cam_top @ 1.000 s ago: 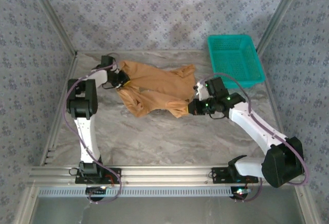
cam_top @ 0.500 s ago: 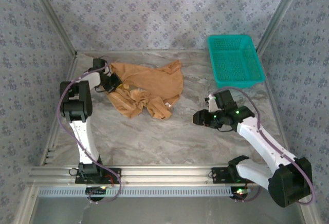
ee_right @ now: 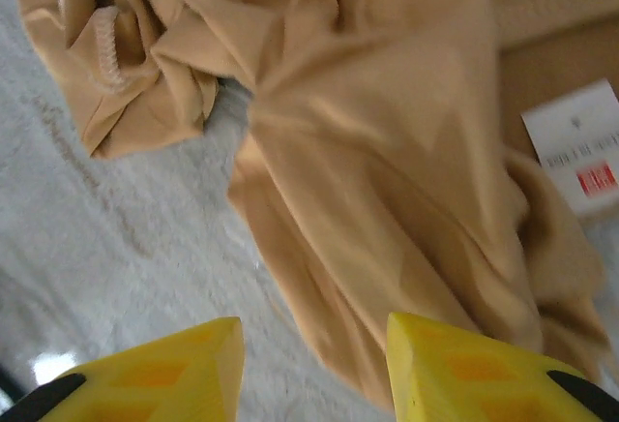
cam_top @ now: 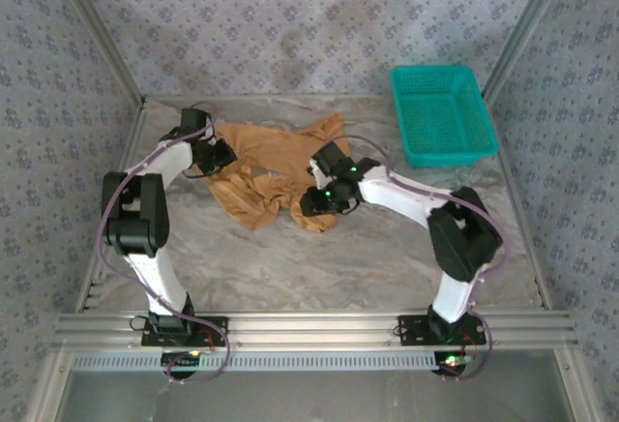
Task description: Fold the inside-out t-shirt
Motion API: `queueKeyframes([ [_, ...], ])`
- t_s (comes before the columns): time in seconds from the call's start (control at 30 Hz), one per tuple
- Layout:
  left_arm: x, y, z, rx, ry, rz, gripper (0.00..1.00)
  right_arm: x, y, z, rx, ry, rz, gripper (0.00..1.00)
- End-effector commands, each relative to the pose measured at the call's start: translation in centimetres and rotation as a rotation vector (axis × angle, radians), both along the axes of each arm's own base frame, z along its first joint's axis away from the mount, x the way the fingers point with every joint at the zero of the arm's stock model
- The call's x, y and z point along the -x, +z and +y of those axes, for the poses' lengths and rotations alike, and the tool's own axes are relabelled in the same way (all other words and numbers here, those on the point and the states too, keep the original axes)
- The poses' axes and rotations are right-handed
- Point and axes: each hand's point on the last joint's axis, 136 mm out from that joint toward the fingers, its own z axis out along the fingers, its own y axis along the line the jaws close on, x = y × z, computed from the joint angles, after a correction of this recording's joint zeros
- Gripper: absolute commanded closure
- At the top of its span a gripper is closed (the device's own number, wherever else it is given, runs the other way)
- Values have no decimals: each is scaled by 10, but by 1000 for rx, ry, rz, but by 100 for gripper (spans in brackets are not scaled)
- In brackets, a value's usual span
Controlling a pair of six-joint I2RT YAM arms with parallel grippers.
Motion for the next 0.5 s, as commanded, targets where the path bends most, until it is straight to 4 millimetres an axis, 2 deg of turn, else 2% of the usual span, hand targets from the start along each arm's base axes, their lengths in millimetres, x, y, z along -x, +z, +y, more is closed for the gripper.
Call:
queueKeyframes([
  [0.0,26,8,-4,-55,-44,10,83,-4,-7,-15,157,24,-38,56],
  [0.13,48,16,-19,-31,-75,-4,84,5,-5,-16,193,80,-67,55],
  [0.3,72,19,-37,5,-104,-20,84,23,3,-11,236,183,-152,45],
  [0.47,92,14,-42,37,-103,-15,84,25,-10,-9,282,213,-151,43],
])
